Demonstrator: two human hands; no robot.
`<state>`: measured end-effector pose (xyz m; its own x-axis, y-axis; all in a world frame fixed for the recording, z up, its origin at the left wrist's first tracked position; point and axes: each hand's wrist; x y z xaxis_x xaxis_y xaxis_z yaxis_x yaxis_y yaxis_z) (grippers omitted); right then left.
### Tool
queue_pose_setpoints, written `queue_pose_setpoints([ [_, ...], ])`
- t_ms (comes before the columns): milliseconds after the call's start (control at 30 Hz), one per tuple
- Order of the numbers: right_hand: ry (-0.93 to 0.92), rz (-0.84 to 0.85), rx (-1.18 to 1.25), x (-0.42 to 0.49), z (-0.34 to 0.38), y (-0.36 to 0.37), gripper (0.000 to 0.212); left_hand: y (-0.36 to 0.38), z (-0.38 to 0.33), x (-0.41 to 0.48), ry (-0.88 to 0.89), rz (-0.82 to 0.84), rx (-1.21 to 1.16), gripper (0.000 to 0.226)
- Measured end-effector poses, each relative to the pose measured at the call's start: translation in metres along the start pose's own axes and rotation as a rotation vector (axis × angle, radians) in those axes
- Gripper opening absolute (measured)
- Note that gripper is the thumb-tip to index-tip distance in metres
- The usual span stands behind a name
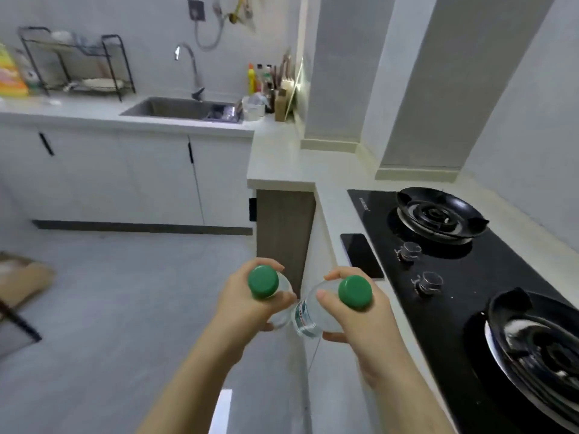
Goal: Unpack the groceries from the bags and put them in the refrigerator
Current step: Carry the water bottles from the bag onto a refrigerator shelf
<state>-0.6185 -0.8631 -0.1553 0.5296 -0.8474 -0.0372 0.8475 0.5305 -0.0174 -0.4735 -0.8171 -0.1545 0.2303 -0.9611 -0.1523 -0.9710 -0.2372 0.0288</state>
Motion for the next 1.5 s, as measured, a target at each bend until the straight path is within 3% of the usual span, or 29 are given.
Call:
queue_pose_setpoints([
  [233, 0.123, 0.369, -0.010, 0.009, -0.014, 0.080, 0.016, -0.066, 0.023, -0.060, -0.082, -0.314, 0.013, 0.032],
  [533, 0.147, 0.713, -0.078, 0.011, -0.012, 0.216, 0.018, -0.163, 0.036, -0.149, -0.105, -0.703, -0.032, 0.031],
  [833, 0.088, 1.039, -0.122, -0.027, 0.003, 0.376, 0.019, -0.275, 0.037, -0.262, -0.024, -0.934, -0.114, 0.029],
  [1133, -0.021, 1.241, -0.089, -0.078, 0.020, 0.528, 0.022, -0.375, 0.031, -0.367, 0.028, -1.165, -0.038, 0.025],
  [1500, -0.149, 1.419, 0.026, -0.114, 0.054, 0.660, 0.021, -0.454, 0.005, -0.453, 0.177, -1.440, 0.065, 0.029],
])
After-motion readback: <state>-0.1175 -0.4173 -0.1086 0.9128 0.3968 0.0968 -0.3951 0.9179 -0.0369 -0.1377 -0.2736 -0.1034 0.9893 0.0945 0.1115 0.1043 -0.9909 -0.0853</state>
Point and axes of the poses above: each hand's wrist, its own x-axis towards the middle knuckle, its own y-axis out of the palm, z = x × y, and after that the axes turned 13 degrees about z, right-handed
